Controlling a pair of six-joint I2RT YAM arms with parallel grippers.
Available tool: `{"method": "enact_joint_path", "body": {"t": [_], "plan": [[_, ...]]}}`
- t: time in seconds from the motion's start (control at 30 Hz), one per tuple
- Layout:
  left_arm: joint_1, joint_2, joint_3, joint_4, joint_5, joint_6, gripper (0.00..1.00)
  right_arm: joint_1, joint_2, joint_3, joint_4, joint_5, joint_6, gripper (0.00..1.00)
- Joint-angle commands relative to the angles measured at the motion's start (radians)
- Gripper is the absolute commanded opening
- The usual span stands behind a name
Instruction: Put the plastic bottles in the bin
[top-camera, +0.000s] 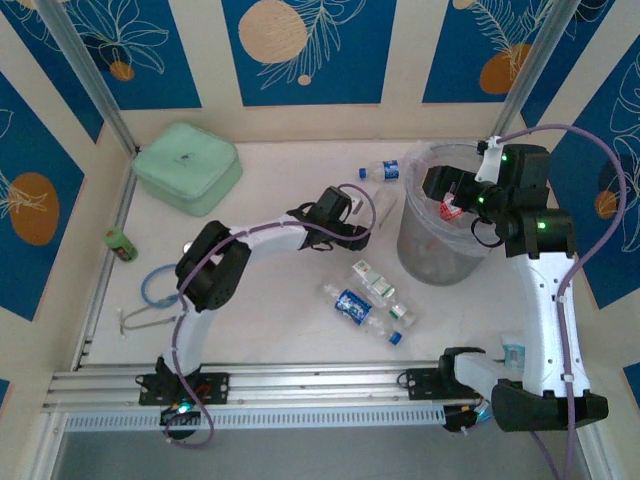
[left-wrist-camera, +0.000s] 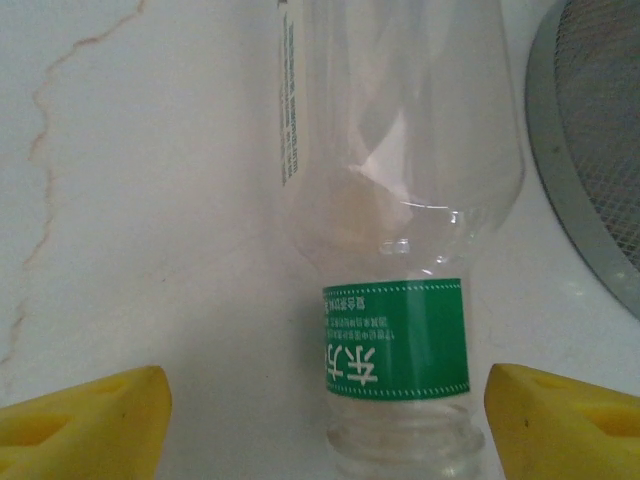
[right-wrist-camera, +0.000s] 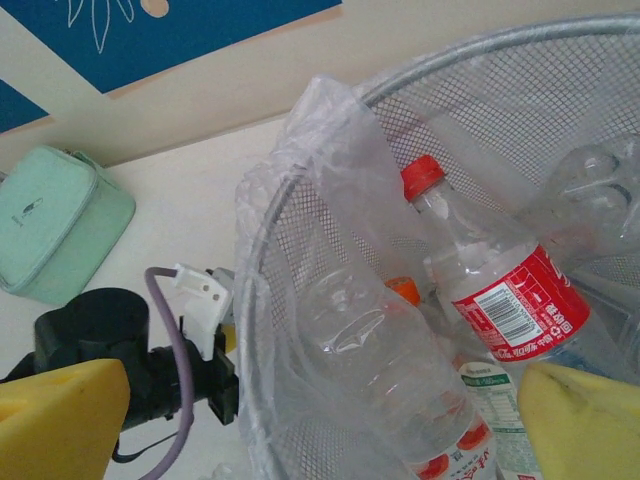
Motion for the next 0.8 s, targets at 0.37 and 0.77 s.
{"method": "enact_joint_path", "body": {"t": [0.37, 0.77], "plan": [[-0.017, 0.1, 0.125, -0.082, -0.012, -0.004, 0.59, -0.015, -0.049, -0.065, 0.02, 0.008, -0.011, 1.0], [-0.014, 0.011, 0.039, -0.014, -0.053, -0.003, 0.31, -0.021, -0.028, -0.073, 0.049, -0.033, -0.007, 0.99]]}}
